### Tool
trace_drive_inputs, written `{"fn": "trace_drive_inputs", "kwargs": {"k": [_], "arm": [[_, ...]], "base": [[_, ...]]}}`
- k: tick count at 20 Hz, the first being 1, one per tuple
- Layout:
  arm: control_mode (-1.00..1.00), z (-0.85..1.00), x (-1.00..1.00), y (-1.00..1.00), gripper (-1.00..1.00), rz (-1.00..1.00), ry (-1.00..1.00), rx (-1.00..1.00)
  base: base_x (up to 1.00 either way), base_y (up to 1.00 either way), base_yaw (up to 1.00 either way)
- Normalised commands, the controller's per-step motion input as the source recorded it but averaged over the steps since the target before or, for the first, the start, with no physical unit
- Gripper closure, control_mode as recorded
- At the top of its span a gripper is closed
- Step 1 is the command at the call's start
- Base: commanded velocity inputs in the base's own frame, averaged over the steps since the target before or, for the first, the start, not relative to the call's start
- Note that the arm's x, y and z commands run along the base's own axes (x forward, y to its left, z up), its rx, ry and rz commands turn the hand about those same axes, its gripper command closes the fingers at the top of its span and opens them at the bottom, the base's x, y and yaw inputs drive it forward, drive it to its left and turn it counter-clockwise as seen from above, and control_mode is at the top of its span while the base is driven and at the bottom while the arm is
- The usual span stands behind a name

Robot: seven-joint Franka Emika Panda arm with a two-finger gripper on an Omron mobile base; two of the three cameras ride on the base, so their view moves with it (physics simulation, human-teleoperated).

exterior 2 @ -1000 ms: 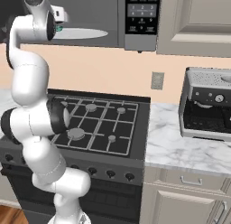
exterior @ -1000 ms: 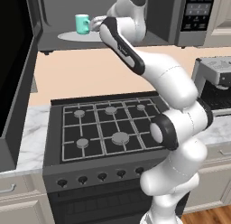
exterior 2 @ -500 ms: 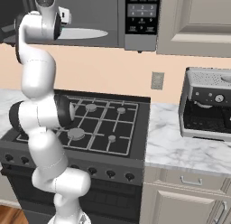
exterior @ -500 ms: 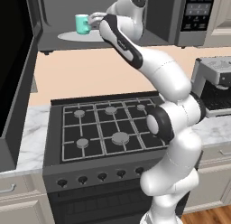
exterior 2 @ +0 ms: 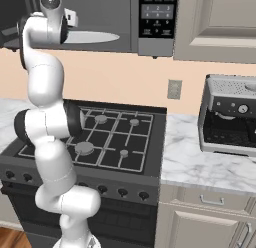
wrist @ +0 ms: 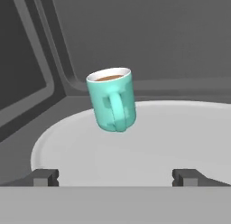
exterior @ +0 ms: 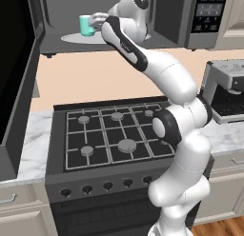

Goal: Pick the cup of tea, navigate to the dining table, and place it on the saucer.

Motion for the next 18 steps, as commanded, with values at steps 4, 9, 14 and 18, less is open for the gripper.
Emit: {"fn": "trace_drive_inputs", "kwargs": {"k": [4,9,14,18], "arm": [[-1.0,-0.01,0.09,0.19,-1.0,-0.01,0.0,0.0],[-1.0,-0.08,0.34,0.0,-1.0,-0.03,0.0,0.0],[-1.0,-0.01,0.33,0.01,-1.0,-0.01,0.0,0.0],[-1.0,0.0,0.19,0.11,-1.0,0.0,0.0,0.0]], "base": [[0.0,0.0,0.0],[0.0,0.0,0.0],[0.0,0.0,0.0],[0.0,0.0,0.0]]}}
